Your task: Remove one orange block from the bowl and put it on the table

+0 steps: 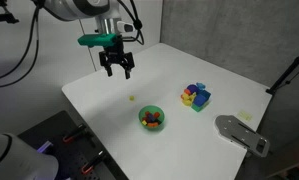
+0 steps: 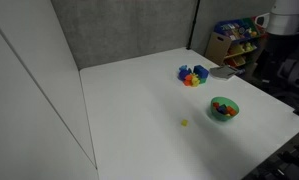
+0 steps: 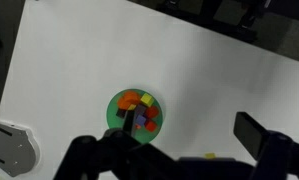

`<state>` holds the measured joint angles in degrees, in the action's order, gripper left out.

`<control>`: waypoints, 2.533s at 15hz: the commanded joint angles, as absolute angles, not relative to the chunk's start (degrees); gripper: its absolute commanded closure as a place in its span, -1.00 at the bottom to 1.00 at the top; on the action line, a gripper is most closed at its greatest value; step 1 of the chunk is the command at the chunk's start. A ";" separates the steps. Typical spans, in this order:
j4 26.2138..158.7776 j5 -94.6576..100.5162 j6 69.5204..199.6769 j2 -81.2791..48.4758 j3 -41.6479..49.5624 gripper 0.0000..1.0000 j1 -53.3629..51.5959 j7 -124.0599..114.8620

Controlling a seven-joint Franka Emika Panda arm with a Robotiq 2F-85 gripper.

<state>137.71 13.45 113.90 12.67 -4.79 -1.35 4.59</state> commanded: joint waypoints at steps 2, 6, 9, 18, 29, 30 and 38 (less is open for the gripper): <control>137.54 13.56 113.78 12.65 -4.21 -1.00 -1.97 4.48; 138.19 13.01 116.64 12.14 -4.01 -1.00 -2.08 4.37; 138.87 12.56 120.52 10.57 -3.32 -1.00 -1.63 4.36; 142.02 9.33 138.73 0.35 3.15 -1.00 2.57 5.57; 136.62 5.23 158.49 -22.15 4.44 -1.00 5.61 5.68; 135.39 5.14 158.95 -24.02 4.25 -1.00 5.70 5.85; 127.44 5.91 159.01 -34.57 4.53 -1.00 5.92 5.95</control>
